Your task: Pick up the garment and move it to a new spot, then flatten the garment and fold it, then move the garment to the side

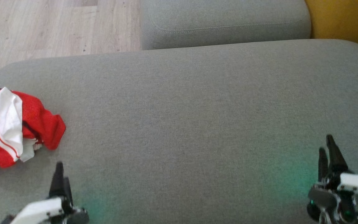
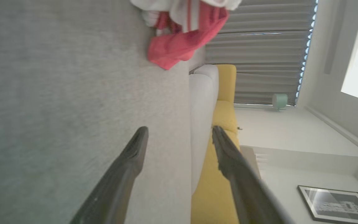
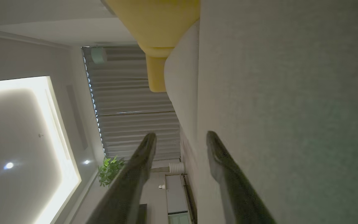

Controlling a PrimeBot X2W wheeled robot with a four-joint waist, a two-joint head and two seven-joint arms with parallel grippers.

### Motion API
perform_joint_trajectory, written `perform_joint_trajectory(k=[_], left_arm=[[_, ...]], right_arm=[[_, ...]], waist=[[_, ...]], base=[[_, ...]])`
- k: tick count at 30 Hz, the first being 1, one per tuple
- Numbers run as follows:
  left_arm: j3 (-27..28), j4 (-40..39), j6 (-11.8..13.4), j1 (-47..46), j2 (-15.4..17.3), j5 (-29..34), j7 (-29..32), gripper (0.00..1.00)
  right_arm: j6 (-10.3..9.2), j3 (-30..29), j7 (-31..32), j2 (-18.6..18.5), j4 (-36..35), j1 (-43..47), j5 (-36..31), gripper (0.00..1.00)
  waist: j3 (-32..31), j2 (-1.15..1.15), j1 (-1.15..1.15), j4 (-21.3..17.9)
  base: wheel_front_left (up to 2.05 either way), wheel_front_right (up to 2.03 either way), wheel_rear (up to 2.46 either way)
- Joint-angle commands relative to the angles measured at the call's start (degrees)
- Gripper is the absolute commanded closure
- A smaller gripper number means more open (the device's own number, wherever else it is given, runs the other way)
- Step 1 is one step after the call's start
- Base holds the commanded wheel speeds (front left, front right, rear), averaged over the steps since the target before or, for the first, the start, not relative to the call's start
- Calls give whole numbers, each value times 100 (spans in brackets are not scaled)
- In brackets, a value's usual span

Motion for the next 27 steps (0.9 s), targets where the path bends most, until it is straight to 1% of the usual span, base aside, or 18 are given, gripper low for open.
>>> perform_joint_trajectory(k=[1,5,14,27], left_arm=[[4,-52,-1,-57,9,25,-32,0],[-35,-40,-2,-86,43,152,-104,0],[-49,-50,-5,-148,70,667,-240,0],[-154,-59,-10,-254,124,1680,-461,0]], right_arm=[[1,16,-18,-4,-74,-60,-20,0],[2,89,-86,-33,-89,-102,-103,0],[4,272,-238,-108,-65,-233,-473,0],[6,432,-458,-137,-30,-424,-1409,0]], waist=[[3,0,0,-1],[8,0,0,-4],[22,0,0,-17],[58,0,0,-32]], base=[[0,0,0],[0,0,0],[0,0,0],[0,0,0]])
